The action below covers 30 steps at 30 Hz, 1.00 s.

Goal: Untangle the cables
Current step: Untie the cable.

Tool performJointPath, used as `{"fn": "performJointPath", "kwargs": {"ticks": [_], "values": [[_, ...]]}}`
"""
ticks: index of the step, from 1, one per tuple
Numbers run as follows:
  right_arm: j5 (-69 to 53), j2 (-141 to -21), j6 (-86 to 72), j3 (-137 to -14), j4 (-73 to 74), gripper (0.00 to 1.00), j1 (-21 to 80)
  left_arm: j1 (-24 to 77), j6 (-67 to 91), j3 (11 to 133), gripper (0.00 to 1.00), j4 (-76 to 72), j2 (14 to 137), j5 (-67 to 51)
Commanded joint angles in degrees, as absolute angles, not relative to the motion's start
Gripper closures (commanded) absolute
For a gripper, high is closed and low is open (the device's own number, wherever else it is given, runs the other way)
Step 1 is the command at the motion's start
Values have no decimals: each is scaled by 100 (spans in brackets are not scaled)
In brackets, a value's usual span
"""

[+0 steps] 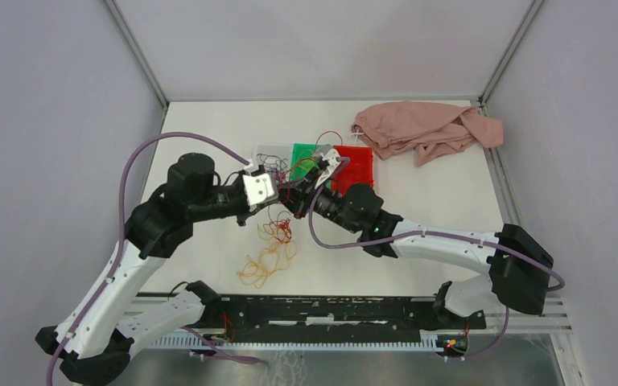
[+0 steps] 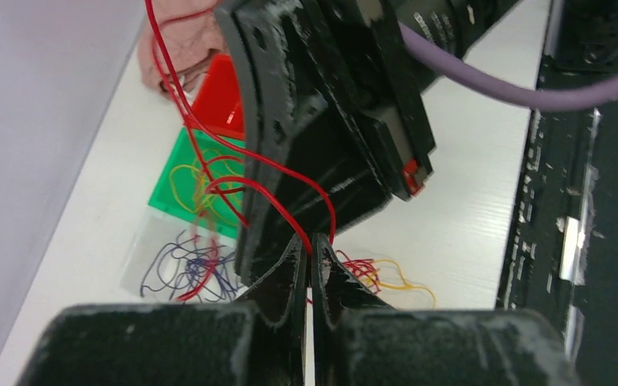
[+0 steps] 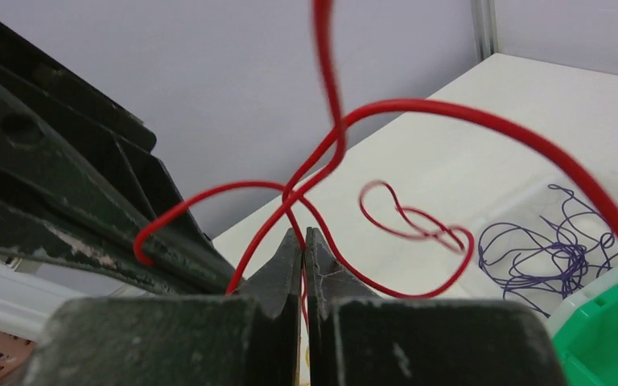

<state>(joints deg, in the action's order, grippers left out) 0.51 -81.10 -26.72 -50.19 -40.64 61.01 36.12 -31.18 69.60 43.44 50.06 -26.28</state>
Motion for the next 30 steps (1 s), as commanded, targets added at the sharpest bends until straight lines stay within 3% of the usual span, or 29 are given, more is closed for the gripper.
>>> {"fn": "performJointPath", "kwargs": {"ticks": [1,7,10,14,22,30], "values": [[149,-7799,-2661,-5024,-4300,99,6118,3626,-3583,7035,95,4953,4964,-3423],[88,-7746,-2708,-5043,-4353,99,6120,3622,-4026,6961,89,5217,5021,-3480],[17,-7750,-2818,-5058,-4458,99,6117,3621,-3826,6740,81,4674,4913,-3025],[-35,-7722,-2897,-5062,-4522,99,6117,3621,-3422,6167,78,3532,4489,-1997],[-193,-7740,-3105,-5159,-4656,99,6118,3620,-2447,5780,44,2882,4287,-1508],[-355,-7740,-3340,-5154,-4812,99,6118,3621,-2445,5851,41,2743,4486,-1780]]}}
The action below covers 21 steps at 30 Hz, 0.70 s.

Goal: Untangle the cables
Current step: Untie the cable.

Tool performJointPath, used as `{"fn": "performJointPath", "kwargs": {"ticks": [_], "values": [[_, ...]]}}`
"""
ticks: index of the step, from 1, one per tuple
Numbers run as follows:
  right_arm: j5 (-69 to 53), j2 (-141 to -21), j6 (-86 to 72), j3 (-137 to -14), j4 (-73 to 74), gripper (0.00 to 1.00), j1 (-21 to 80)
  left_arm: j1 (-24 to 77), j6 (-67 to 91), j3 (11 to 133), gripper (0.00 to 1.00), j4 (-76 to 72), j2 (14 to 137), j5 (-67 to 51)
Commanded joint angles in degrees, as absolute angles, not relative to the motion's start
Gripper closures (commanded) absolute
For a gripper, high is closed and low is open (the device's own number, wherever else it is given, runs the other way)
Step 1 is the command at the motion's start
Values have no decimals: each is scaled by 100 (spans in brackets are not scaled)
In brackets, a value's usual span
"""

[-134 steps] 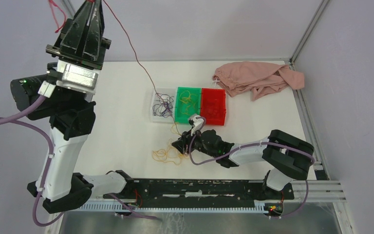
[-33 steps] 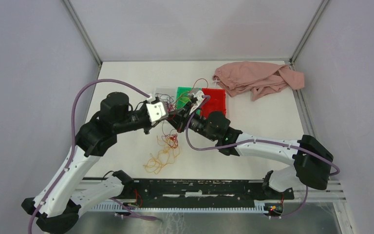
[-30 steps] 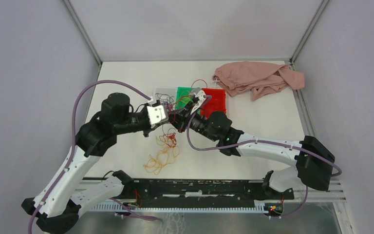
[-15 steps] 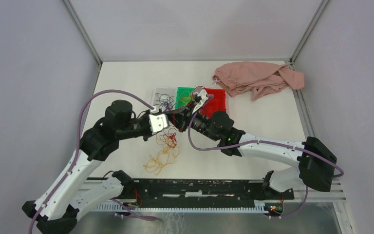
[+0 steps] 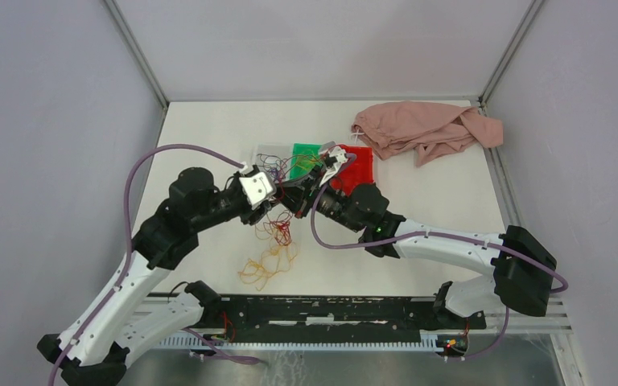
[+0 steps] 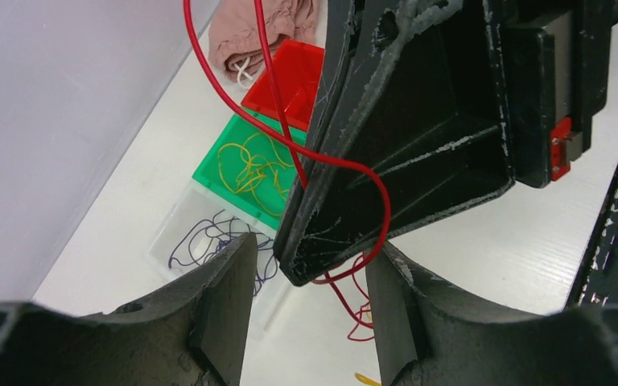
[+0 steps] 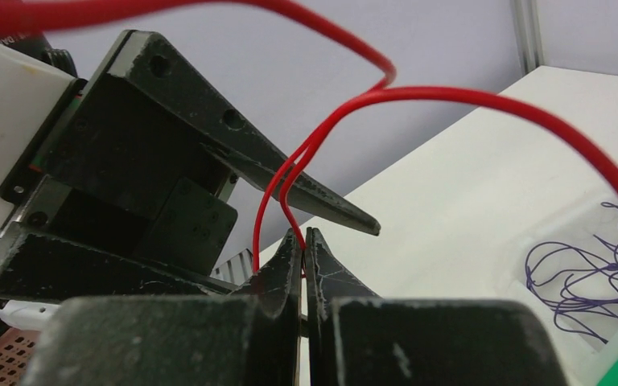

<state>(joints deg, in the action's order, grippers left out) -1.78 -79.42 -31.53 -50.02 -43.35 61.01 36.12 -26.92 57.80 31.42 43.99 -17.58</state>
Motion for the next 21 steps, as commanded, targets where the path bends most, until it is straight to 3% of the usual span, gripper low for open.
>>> {"fn": "performJointPath", "kwargs": {"ticks": [1,6,10,13,21], "values": [[-366,-7722,-3354,-5163,-4818,99,6118,3621,-2497,5856,41,2781,4520,-1795],[-457,-7654,-3383,-5170,-4832,98,6121,3621,-2594,5912,52,3072,4638,-2086],[-543,-7602,-3429,-5176,-4747,73,6119,3622,-2540,5979,79,3013,4631,-2242],[-545,-7444,-3433,-5027,-4524,63,6123,3621,-2461,6079,96,2874,4601,-2245],[-807,-6404,-3207,-4002,-3916,31,6120,3621,-2172,6433,97,2633,4617,-2412]]}}
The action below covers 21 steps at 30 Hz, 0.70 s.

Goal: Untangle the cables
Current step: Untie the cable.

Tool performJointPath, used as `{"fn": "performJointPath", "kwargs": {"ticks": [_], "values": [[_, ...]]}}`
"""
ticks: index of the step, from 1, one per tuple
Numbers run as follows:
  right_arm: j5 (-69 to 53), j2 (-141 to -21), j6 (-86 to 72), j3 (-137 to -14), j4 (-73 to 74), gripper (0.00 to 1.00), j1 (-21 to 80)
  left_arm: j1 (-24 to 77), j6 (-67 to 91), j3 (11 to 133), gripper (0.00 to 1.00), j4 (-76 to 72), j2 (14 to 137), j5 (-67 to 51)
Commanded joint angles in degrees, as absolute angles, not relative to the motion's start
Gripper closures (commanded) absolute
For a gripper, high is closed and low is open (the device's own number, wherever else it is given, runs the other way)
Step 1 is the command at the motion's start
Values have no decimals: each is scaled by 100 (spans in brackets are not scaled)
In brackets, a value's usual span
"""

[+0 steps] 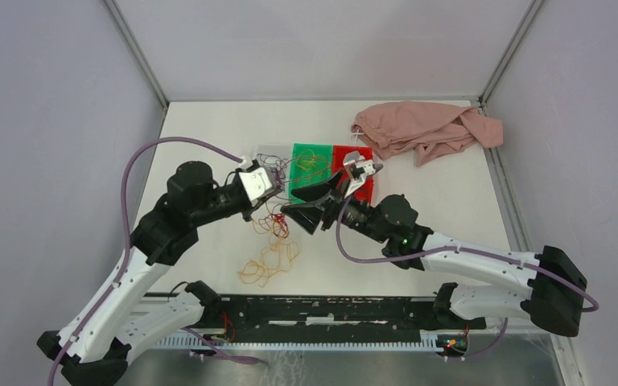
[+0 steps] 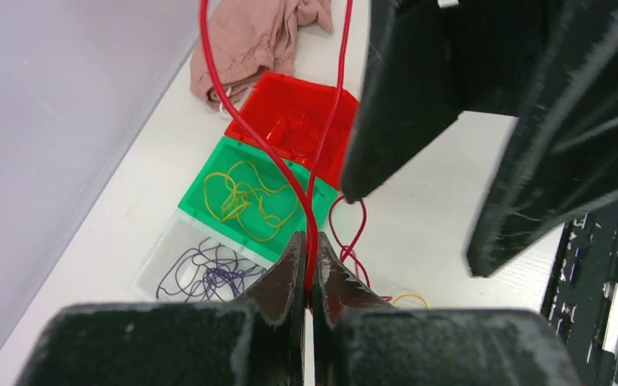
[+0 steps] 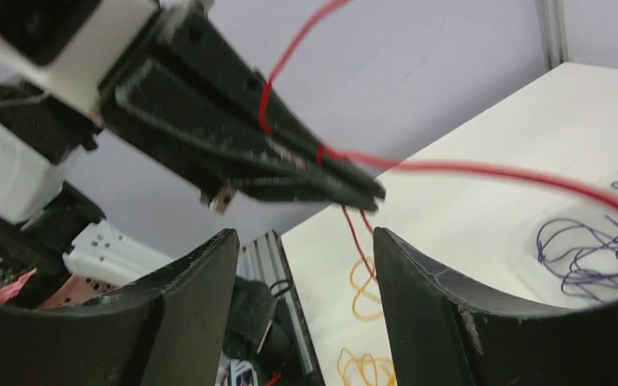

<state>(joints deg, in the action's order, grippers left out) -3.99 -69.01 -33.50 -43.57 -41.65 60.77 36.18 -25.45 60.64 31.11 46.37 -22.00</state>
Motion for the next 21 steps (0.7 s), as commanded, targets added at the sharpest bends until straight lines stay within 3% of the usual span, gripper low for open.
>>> {"fn": "performJointPath", "kwargs": {"ticks": [1,9,17,21], "values": [[-880,-6287,-3162,-3887,-3778,30,6119,3621,-2167,6475,97,2604,4622,-2431],[-1060,-5613,-3120,-3234,-3787,32,6117,3621,-1810,6753,97,2417,4693,-2453],[-1317,-6796,-3253,-4178,-4605,36,6117,3620,-1475,6924,97,2416,4776,-2646],[-839,-7311,-3155,-4447,-4918,38,6120,3620,-1415,7043,97,2544,4803,-2717]]}}
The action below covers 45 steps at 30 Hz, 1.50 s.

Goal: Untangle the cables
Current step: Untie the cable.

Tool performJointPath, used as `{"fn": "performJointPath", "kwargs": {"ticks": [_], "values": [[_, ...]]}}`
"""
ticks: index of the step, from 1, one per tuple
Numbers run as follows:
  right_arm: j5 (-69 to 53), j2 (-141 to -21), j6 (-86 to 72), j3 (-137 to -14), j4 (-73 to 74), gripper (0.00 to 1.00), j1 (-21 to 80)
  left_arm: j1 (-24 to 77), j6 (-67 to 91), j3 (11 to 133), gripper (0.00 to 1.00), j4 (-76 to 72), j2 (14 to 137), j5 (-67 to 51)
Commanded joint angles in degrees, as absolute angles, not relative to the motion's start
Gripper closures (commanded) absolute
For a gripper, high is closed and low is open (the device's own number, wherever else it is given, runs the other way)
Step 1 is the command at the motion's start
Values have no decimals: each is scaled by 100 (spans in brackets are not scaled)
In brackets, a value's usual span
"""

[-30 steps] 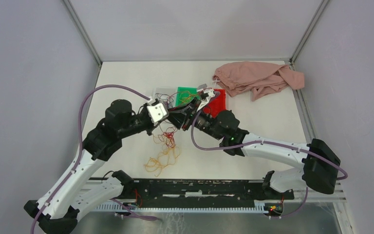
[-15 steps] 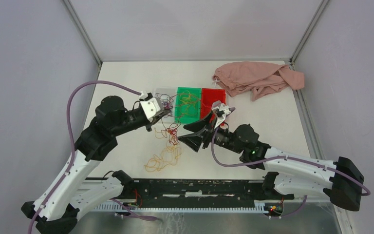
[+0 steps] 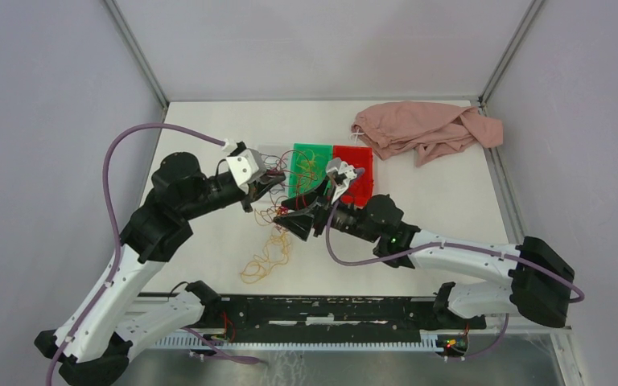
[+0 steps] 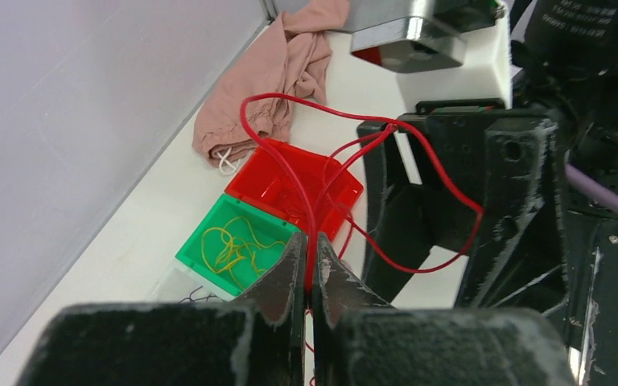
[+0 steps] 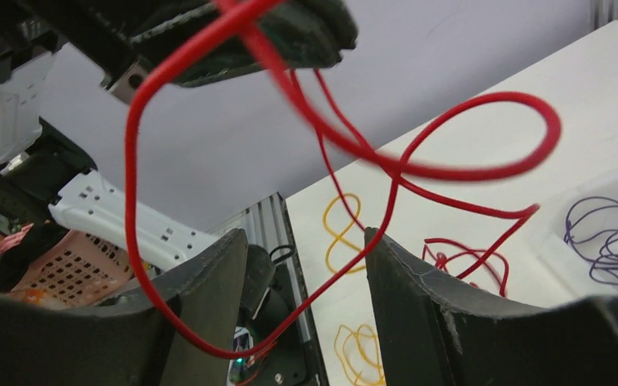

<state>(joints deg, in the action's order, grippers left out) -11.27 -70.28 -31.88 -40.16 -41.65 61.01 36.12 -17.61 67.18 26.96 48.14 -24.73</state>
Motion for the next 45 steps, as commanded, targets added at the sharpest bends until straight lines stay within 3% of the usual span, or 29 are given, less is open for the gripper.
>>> {"fn": "performJointPath", "kwargs": {"ticks": [1,12,19,45], "values": [[-653,-7400,-3126,-4461,-5047,39,6118,3621,-1396,7048,97,2572,4795,-2731],[-200,-8155,-2993,-4954,-5141,44,6122,3621,-1146,7128,97,2674,4805,-3120],[-308,-8593,-3035,-4852,-5105,58,6120,3626,-967,7546,97,2517,4970,-3240],[537,-10154,-4173,-3250,-6636,67,6123,3621,-1328,11323,97,2144,6436,-2922]]}}
